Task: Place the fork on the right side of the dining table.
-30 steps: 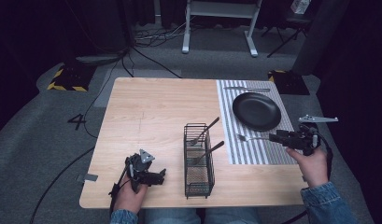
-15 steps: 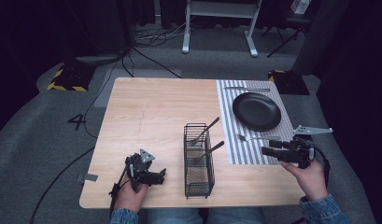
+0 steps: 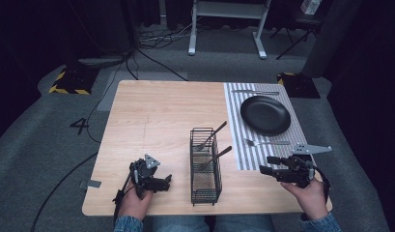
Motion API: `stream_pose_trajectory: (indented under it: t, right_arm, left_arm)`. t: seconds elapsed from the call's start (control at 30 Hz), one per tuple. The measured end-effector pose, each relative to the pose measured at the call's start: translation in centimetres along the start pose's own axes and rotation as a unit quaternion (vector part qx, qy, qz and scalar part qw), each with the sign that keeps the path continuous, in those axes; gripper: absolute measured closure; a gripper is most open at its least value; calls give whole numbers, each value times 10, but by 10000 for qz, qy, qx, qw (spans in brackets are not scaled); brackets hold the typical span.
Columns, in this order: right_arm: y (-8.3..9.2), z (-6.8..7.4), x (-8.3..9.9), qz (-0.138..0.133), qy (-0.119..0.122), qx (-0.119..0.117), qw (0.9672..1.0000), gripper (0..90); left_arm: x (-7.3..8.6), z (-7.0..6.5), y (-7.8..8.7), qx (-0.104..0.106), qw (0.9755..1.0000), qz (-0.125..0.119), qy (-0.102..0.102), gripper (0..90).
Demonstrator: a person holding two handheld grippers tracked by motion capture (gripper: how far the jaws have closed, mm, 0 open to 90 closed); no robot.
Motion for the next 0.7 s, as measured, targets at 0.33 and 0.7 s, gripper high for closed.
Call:
stream_pose_trajectory:
  t: [0.33, 0.7]
  right_arm:
    - [-15, -3, 30, 306, 381, 194, 9986, 368]
    - [-29, -6, 56, 509, 410, 253, 9975, 370]
  left_arm:
    - [0, 0, 0, -1, 10000, 0, 1, 2]
    - [0, 0, 0, -1, 10000, -1, -1, 2]
Point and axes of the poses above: each handheld gripper's, and its own axes: y roughly backward along the jaws, x roughly out of its underside, z roughly to its left, the point moved 7 cm from there along -y, roughly forward along the jaws, and after that the axes turned 13 degrees about -z, right-handed, at the moved point
